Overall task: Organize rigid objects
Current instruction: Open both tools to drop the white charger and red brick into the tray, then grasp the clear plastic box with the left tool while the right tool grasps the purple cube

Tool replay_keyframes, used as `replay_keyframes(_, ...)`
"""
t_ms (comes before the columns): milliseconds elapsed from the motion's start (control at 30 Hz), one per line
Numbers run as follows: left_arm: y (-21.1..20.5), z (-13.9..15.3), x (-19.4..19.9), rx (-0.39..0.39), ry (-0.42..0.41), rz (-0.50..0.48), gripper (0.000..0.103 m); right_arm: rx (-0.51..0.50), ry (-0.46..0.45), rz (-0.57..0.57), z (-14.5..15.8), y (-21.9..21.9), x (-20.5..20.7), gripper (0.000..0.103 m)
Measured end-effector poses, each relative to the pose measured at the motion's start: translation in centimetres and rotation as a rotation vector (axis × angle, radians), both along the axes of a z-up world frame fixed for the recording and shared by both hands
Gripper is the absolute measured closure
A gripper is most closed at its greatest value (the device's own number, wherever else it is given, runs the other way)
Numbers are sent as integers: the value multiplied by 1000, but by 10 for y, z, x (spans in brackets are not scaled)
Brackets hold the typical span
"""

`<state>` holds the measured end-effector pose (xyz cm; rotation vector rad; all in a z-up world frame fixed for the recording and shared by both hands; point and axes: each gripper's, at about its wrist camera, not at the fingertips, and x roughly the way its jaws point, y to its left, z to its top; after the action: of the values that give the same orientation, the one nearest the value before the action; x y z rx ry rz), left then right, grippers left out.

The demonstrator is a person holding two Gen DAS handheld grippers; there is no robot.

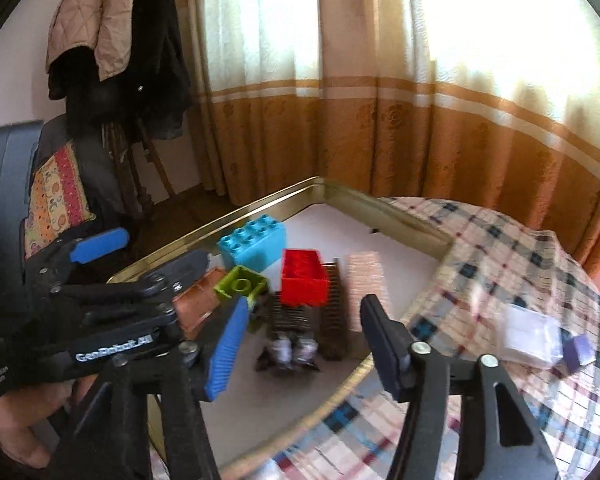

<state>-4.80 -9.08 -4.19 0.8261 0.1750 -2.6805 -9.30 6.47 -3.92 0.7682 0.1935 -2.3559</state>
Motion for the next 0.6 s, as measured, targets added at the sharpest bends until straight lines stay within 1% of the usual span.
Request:
replay_keyframes(33,4,1,-1,-3,-4,-10,1,-5,1,-9,2,6,-1,35)
replay_keyframes(133,14,6,-2,6,-2,-35,1,-10,7,-54,6,31,-6,34)
replay_keyframes(233,32,13,-6,8,6,-77,1,-4,11,-111,6,61,-13,34)
replay_keyframes(367,67,21,-14,1,8,-148,1,12,6,-217,2,105,-25,34)
replay_keyframes(467,99,23,-28,4,-6,-223,0,15,-11,-316,-3,143,-38,34)
replay_keyframes(600,143,16,-58,4,-57,-299,0,30,-58,-445,-15,187,-61,34)
